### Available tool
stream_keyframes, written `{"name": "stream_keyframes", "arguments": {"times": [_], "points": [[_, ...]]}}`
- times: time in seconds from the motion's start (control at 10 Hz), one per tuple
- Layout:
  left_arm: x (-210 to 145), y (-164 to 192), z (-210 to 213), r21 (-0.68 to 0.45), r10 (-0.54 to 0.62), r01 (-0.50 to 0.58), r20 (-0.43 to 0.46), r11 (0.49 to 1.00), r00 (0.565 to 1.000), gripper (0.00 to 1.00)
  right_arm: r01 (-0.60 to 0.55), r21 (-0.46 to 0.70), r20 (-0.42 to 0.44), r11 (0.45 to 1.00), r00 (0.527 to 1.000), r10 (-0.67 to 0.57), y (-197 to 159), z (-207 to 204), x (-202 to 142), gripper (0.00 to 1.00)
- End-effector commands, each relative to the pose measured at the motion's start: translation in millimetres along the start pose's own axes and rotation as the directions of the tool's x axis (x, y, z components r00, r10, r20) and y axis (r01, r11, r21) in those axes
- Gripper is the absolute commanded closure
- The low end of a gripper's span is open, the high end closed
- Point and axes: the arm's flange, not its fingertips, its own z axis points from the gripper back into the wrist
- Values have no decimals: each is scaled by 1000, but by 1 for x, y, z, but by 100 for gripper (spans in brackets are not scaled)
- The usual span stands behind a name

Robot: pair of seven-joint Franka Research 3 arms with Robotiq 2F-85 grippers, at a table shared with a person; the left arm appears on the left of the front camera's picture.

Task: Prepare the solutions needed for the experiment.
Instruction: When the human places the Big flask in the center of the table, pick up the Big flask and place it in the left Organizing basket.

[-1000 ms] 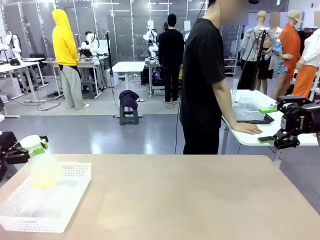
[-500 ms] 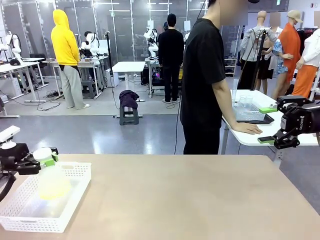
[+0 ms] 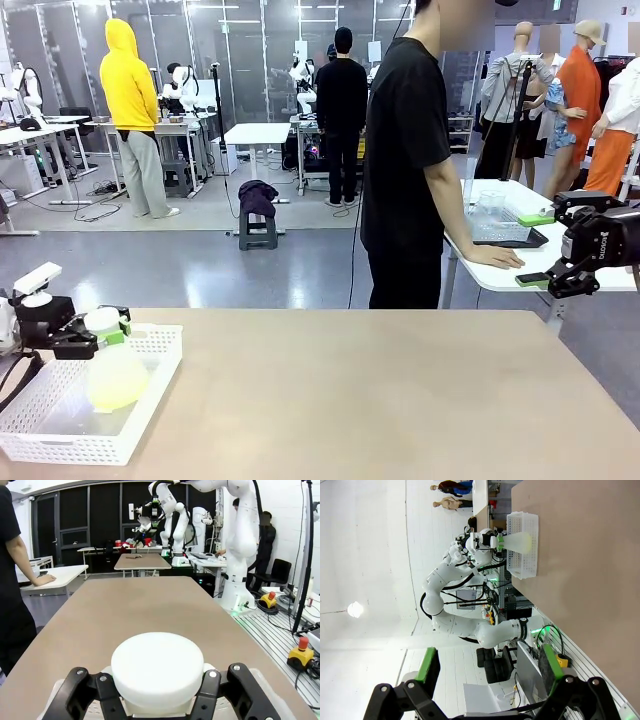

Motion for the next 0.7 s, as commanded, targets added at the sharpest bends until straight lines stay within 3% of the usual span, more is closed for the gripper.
{"name": "stream_keyframes", "arguments": {"times": [0.0, 0.3, 0.4, 0.6], "points": [[-3, 2, 0, -21, -35, 35, -14, 999, 999, 100, -14, -3, -4, 1000, 1000, 14, 1, 1, 1, 0], [-9, 3, 0, -29, -41, 40, -12, 999, 999, 100, -14, -3, -4, 1000, 1000, 14, 1, 1, 1, 0], [-9, 3, 0, -19, -30, 30, -32, 999, 999, 67, -14, -3, -4, 1000, 1000, 14, 1, 1, 1, 0], [-9, 3, -1, -33, -19, 18, -33, 999, 999, 47, -14, -3, -4, 1000, 1000, 14, 1, 1, 1, 0]]}}
